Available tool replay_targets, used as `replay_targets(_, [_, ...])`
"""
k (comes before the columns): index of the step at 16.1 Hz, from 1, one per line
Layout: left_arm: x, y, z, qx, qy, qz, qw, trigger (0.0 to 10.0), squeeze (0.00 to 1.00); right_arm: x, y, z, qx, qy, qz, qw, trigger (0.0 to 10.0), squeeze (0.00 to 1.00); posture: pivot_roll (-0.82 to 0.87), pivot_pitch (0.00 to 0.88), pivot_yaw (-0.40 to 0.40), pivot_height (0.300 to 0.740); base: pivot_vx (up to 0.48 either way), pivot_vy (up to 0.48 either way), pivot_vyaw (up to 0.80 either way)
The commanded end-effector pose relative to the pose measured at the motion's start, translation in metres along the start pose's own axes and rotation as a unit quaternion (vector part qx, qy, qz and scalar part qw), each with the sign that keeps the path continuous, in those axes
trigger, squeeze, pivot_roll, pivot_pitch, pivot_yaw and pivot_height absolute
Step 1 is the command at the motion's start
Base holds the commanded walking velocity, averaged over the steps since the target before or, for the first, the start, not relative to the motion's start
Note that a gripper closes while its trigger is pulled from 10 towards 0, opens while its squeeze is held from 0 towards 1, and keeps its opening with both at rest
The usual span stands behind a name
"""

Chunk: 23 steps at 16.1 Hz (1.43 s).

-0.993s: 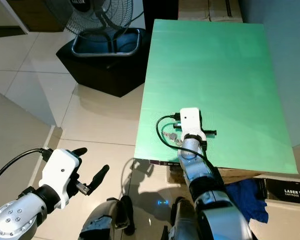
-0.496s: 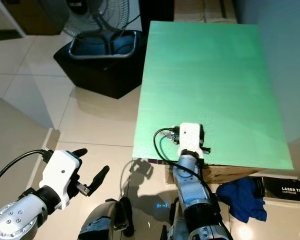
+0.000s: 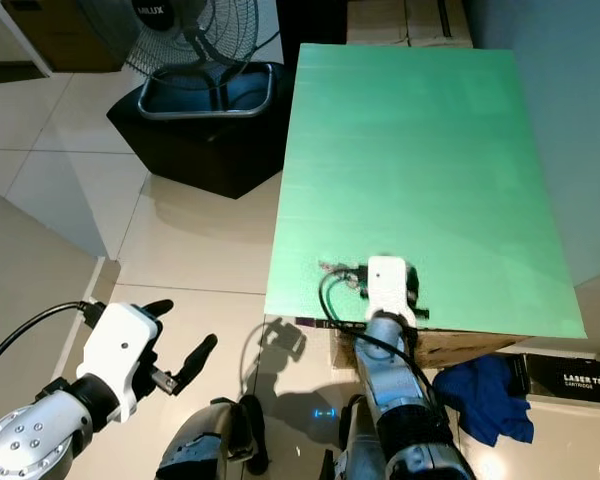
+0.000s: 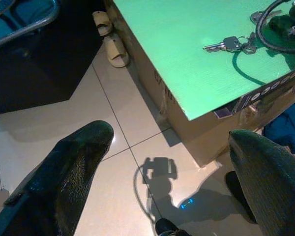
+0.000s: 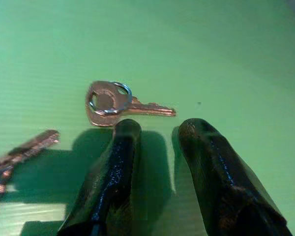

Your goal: Hang keys on a hook

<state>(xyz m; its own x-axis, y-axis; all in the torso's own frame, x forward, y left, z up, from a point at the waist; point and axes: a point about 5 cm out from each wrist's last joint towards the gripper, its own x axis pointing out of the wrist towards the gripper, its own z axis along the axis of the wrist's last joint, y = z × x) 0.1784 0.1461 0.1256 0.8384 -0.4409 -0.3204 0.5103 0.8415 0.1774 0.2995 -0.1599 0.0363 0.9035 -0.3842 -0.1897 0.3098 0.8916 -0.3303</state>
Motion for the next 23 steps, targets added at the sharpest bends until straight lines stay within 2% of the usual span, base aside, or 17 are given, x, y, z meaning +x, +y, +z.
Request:
replay_targets(1, [-0.004, -0.001, -0.003, 0.004, 0.009, 0.002, 1.000, 10.0, 0.00, -0.001, 0.002, -0.006, 0.006, 0.013, 0.005, 1.000, 10.0, 0.00, 0.06, 0.277, 0.113, 0.713, 0.000, 0.000, 0.00])
replay_targets(3, [-0.005, 0.000, -0.003, 0.004, 0.011, 0.002, 1.000, 10.0, 0.00, 0.002, 0.001, -0.008, -0.001, 0.019, 0.007, 1.000, 10.0, 0.00, 0.06, 0.278, 0.115, 0.713, 0.000, 0.000, 0.00])
replay_targets(6, [-0.006, 0.001, -0.003, 0.004, 0.011, 0.003, 1.000, 10.0, 0.00, 0.008, 0.001, -0.002, -0.010, -0.002, 0.007, 1.000, 10.0, 0.00, 0.07, 0.279, 0.112, 0.713, 0.000, 0.000, 0.00])
replay_targets(8, [-0.007, 0.001, -0.003, 0.003, 0.011, 0.005, 1.000, 10.0, 0.00, 0.003, 0.002, 0.000, -0.016, -0.023, 0.003, 1.000, 10.0, 0.00, 0.06, 0.277, 0.107, 0.713, 0.000, 0.000, 0.00])
replay_targets(11, [-0.006, 0.000, -0.002, 0.000, 0.009, 0.006, 1.000, 10.0, 0.00, -0.011, 0.008, -0.012, -0.026, -0.037, 0.008, 0.999, 10.0, 0.00, 0.05, 0.276, 0.098, 0.713, 0.000, 0.000, 0.00])
replay_targets(13, [-0.006, -0.001, -0.002, -0.002, 0.007, 0.004, 1.000, 10.0, 0.00, -0.014, 0.009, -0.014, -0.027, -0.042, 0.011, 0.999, 10.0, 0.00, 0.05, 0.278, 0.099, 0.713, 0.000, 0.000, 0.00])
replay_targets(20, [-0.005, -0.001, -0.003, -0.002, 0.008, 0.000, 1.000, 10.0, 0.00, -0.015, 0.001, -0.006, -0.045, -0.113, -0.005, 0.993, 10.0, 0.00, 0.05, 0.274, 0.108, 0.713, 0.000, 0.000, 0.00])
replay_targets(23, [-0.004, -0.002, -0.003, -0.003, 0.007, -0.001, 1.000, 10.0, 0.00, -0.008, -0.003, -0.005, -0.059, -0.126, -0.004, 0.990, 10.0, 0.00, 0.05, 0.276, 0.113, 0.713, 0.000, 0.000, 0.00])
